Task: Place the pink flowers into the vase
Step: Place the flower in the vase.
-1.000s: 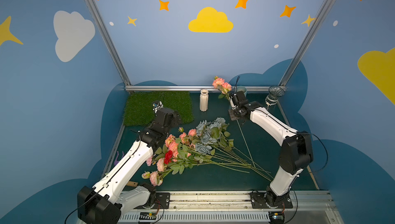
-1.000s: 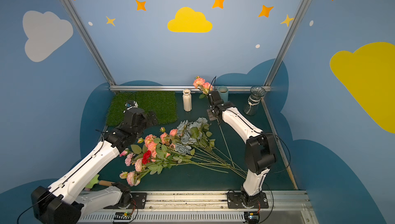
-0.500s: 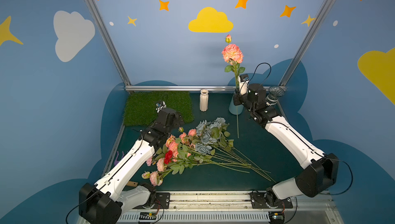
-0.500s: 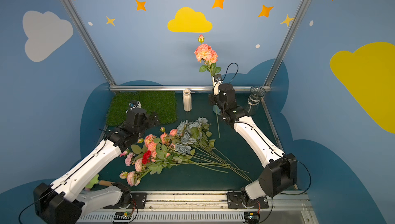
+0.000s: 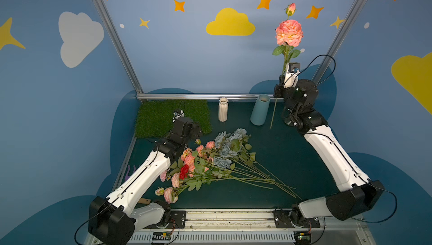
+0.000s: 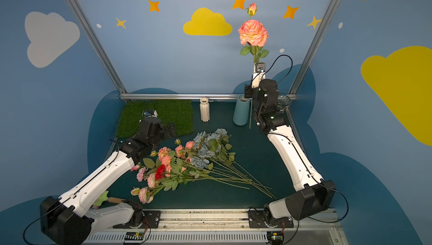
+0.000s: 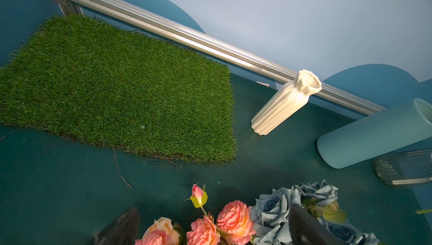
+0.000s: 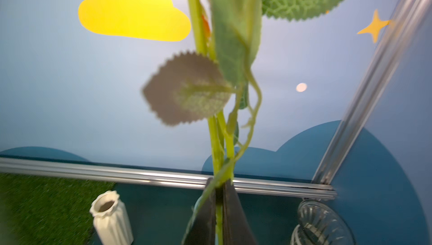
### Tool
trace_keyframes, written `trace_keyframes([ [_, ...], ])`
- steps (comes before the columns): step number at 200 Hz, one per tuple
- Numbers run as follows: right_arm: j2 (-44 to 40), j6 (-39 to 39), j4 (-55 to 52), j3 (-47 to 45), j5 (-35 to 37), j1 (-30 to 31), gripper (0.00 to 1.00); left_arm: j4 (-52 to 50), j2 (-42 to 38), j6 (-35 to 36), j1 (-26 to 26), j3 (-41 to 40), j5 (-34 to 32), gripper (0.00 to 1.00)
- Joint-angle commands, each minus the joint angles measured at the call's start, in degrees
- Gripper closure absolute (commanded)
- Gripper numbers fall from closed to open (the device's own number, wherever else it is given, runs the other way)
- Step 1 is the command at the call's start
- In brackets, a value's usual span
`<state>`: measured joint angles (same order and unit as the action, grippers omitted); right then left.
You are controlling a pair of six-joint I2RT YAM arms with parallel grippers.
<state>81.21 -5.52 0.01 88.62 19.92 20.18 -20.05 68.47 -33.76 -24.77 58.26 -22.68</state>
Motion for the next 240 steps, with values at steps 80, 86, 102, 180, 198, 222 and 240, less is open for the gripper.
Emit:
trace_keyframes([
  [80,0.0,-14.4,26.1,-2.7,11.2,-5.2,1.0,2.1,2.2,1.1,0.4,-0.2,3.5,0.0],
  [86,0.3,-15.1,27.2,-2.6,11.2,-5.3,1.0,2.1,2.6,1.0,0.5,-0.1,3.7,0.0],
  [102,0.9,-16.7,30.2,-1.8,11.4,-5.3,1.0,2.2,3.4,0.8,0.5,0.1,4.2,0.0],
  [180,5.7,-20.2,34.3,3.1,13.3,-5.7,1.0,3.3,4.9,0.7,1.3,-0.1,5.6,0.0],
  [198,6.9,-20.8,35.3,2.9,13.5,-5.9,1.0,3.4,5.1,0.8,1.4,-0.2,5.7,0.0],
  [222,8.7,-21.7,38.7,1.2,13.9,-6.2,1.0,3.9,5.2,0.7,1.6,-0.5,6.1,0.0],
  [240,10.0,-22.9,42.9,-0.4,13.7,-6.3,1.0,4.2,5.6,0.7,1.7,-0.5,6.7,0.0],
])
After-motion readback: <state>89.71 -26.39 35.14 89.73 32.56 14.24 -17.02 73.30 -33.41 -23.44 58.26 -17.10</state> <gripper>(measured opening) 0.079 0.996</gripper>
